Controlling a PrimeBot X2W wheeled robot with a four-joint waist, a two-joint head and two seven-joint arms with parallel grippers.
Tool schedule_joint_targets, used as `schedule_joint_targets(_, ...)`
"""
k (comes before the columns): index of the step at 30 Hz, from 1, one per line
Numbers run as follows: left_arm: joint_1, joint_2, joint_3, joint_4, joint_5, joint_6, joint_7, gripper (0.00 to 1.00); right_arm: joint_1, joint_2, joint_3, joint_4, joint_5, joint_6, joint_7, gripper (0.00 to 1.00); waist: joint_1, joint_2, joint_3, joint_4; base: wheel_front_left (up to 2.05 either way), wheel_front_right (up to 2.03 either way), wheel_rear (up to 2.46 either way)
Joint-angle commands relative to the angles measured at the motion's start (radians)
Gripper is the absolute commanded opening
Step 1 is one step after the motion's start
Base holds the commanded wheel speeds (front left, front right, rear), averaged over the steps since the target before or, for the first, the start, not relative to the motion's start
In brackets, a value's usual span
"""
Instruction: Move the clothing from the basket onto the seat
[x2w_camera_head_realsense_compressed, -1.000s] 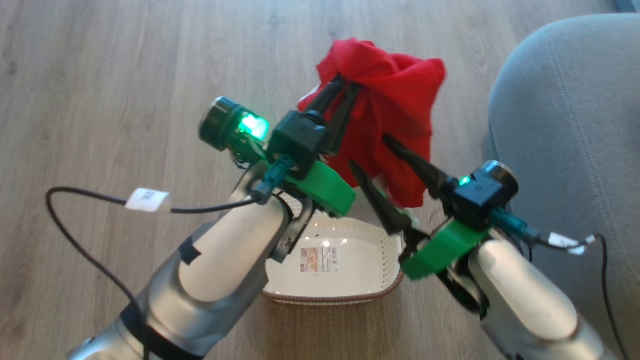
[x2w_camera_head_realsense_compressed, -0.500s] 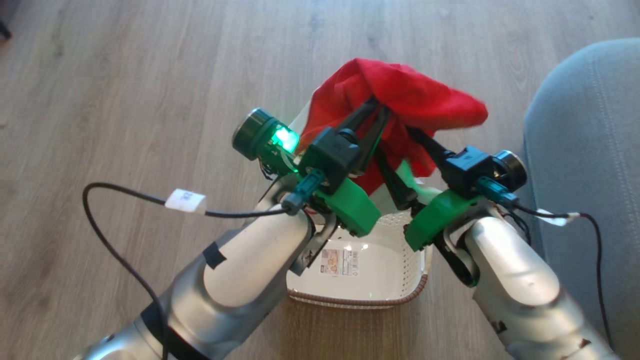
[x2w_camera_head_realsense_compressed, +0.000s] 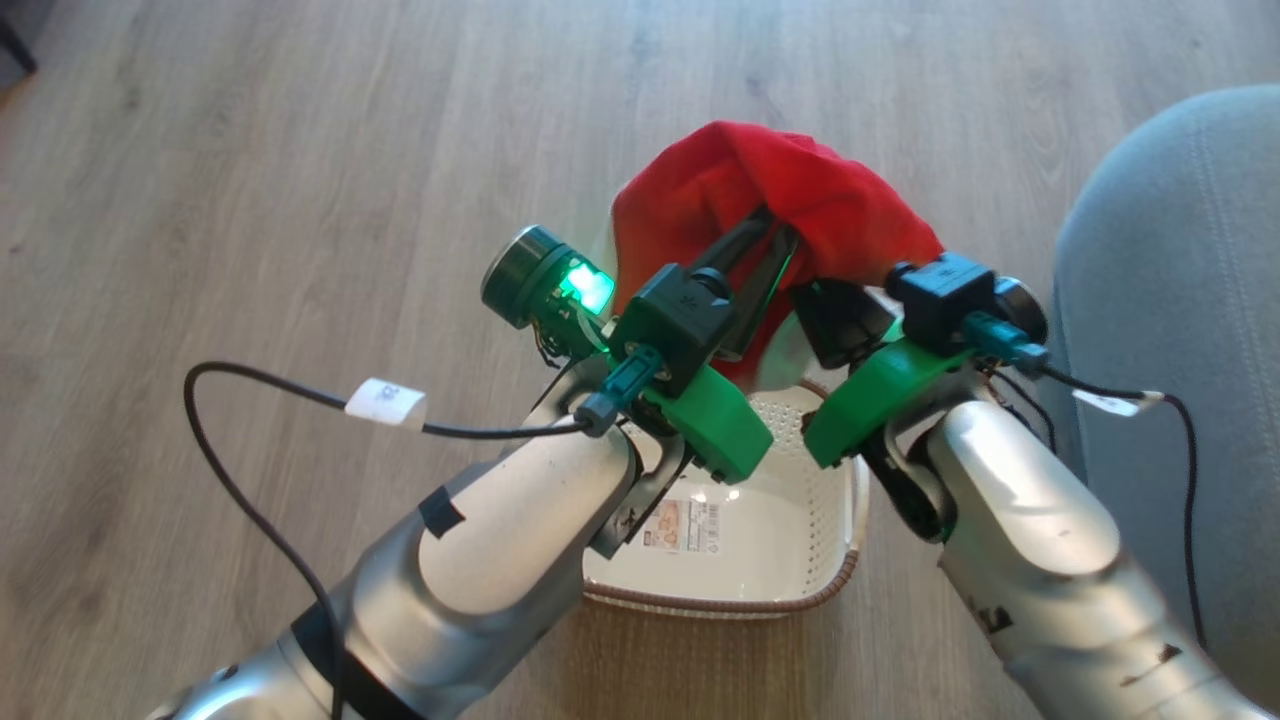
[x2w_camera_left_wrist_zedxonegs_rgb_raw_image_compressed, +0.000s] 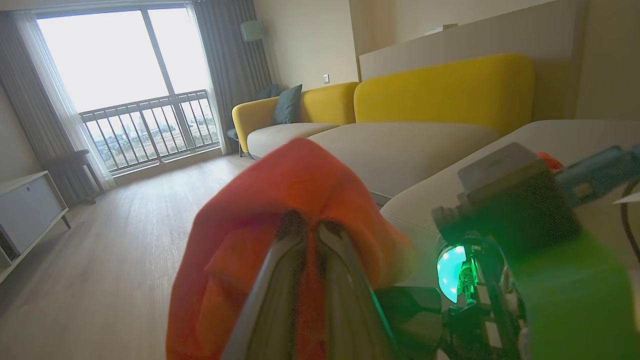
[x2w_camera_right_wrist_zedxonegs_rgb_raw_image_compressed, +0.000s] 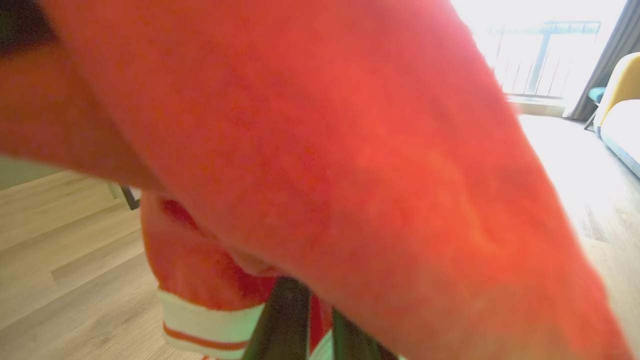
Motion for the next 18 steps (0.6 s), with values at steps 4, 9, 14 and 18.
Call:
schedule_joint_targets(4,-0.034,-0.002,0.043,-0.022,-0.025,-0.020,-0.011,1.00,0.014,-0.027,-0.032,-0.111,0.010,0.000,-0.006,0.00,0.0000,0.0000,0.015,-0.031,0.00,0.00,0.00)
schedule_joint_targets(9,-0.016,-0.001,0.048,-0.015,-0.028,-0.068,-0.012,1.00,0.043,-0.068,-0.129,-0.205,0.015,0.000,-0.006,0.00,0.0000,0.0000,0.032,-0.078,0.00,0.00,0.00)
schedule_joint_targets(14,0.008,0.004,0.062,-0.002,-0.027,-0.135,-0.012,1.00,0.067,-0.086,-0.197,-0.276,0.019,0.000,-0.006,0.00,0.0000,0.0000,0.044,-0.147,0.00,0.00,0.00)
schedule_joint_targets(18,0.026,0.009,0.074,0.025,-0.022,-0.192,-0.012,1.00,0.079,-0.108,-0.221,-0.320,0.023,0.000,-0.006,0.00,0.0000,0.0000,0.055,-0.216,0.00,0.00,0.00)
